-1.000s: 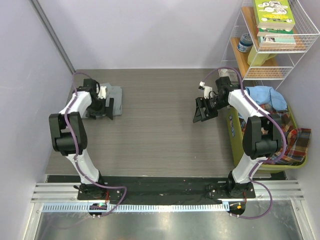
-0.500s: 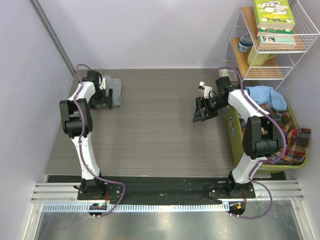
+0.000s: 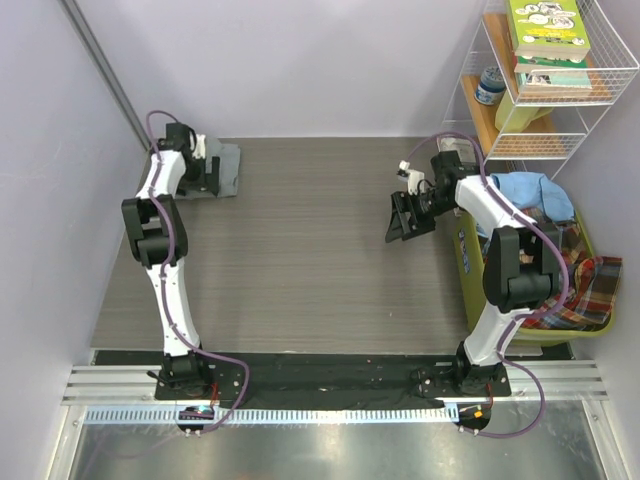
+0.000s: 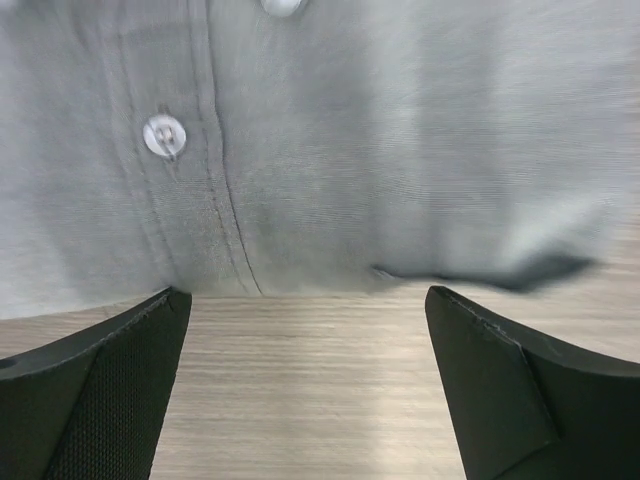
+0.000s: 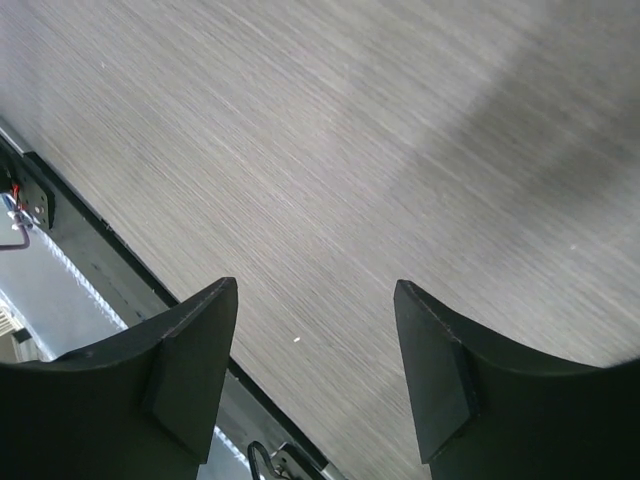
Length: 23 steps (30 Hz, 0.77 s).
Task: Fold and stack the long sleeve shirts
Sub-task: Neatly place the folded shirt to the corner
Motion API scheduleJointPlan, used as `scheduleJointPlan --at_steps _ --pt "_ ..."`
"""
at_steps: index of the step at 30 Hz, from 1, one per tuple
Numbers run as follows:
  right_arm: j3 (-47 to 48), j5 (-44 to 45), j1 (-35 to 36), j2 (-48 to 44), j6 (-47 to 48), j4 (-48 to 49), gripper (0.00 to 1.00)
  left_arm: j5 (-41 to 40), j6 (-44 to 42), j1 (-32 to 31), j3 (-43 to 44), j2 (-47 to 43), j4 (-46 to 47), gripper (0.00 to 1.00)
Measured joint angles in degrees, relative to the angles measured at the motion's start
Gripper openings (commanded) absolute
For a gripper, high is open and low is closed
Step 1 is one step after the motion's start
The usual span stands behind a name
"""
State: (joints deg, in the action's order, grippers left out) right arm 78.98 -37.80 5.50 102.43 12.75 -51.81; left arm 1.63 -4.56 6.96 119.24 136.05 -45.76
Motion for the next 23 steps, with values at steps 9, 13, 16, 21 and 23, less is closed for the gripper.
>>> scheduleJointPlan --at_steps 9,13,16,21,23 --pt "9.9 1.1 -0.1 -1.5 -0.8 1.0 0.92 10.7 1.3 -1.0 -3.1 -18.4 -4.5 1.0" --pt "8.8 2.1 -0.2 -6.8 -1.7 3.3 1.0 14.2 1.5 -5.2 -7.1 -35.5 -5.1 1.0" --pt "4.2 2.8 -0.3 -12.6 -2.1 5.8 1.0 16.2 1.6 -10.8 -14.7 -47.0 -2.7 1.0" --pt "-7.3 6.1 -0.3 -21.5 -2.0 8.0 1.0 17.3 2.0 -17.3 -35.5 -60.7 -1.6 1.0" --pt "-11.3 7.7 -0.3 -23.4 -1.9 8.0 1.0 16.9 2.0 -17.6 -41.9 -62.5 -1.7 1.0"
